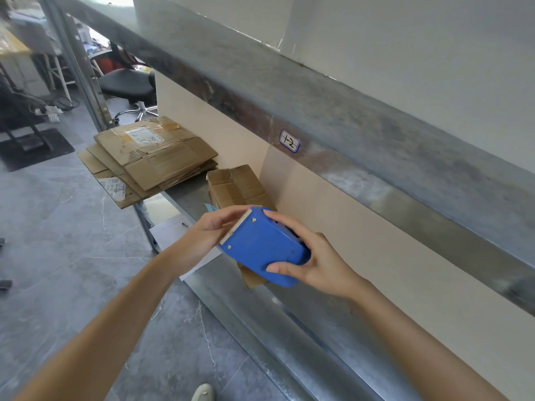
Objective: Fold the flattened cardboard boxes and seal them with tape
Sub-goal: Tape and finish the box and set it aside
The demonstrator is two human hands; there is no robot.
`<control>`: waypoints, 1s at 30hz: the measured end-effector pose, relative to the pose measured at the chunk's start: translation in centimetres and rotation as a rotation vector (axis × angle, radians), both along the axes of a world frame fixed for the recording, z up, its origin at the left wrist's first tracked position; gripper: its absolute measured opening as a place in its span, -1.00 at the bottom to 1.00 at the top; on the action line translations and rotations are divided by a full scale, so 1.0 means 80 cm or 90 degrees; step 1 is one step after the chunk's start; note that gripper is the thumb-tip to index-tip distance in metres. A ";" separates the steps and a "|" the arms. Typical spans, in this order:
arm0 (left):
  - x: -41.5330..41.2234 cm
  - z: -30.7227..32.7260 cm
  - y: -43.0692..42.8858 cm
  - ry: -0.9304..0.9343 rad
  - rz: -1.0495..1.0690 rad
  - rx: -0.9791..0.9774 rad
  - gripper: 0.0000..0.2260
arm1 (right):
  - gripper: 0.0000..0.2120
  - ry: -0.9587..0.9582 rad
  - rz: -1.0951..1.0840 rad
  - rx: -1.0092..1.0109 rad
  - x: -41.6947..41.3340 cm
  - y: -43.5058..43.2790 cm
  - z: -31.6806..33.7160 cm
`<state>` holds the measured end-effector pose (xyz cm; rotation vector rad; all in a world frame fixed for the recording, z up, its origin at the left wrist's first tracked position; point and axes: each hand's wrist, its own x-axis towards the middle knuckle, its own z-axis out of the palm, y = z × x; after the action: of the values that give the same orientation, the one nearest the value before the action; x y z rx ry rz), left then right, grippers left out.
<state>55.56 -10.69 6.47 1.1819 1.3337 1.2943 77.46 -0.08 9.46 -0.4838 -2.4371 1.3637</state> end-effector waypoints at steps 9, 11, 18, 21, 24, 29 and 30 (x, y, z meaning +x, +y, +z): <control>-0.003 0.005 0.007 0.115 0.086 0.085 -0.49 | -0.30 0.062 -0.020 -0.175 -0.003 0.000 0.005; -0.003 0.001 0.006 0.130 0.088 0.093 -0.52 | -0.32 0.081 -0.034 -0.199 -0.003 0.001 0.007; 0.028 -0.007 0.007 0.106 0.150 0.149 -0.57 | -0.36 0.105 -0.070 -0.224 -0.012 -0.002 0.016; 0.034 -0.017 0.011 0.093 0.199 0.174 -0.58 | -0.38 0.108 -0.074 -0.240 -0.015 -0.004 0.014; 0.036 -0.023 0.012 0.094 0.246 0.182 -0.60 | -0.38 0.107 -0.068 -0.253 -0.016 -0.007 0.012; 0.040 -0.027 0.011 0.069 0.270 0.184 -0.63 | -0.39 0.097 -0.083 -0.268 -0.016 -0.006 0.011; 0.041 -0.027 0.010 0.063 0.273 0.187 -0.64 | -0.40 0.094 -0.086 -0.270 -0.016 -0.006 0.011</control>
<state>58.87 -9.86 4.28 1.2071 1.5647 1.8077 76.20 -0.55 10.32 -0.6068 -1.9607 1.7902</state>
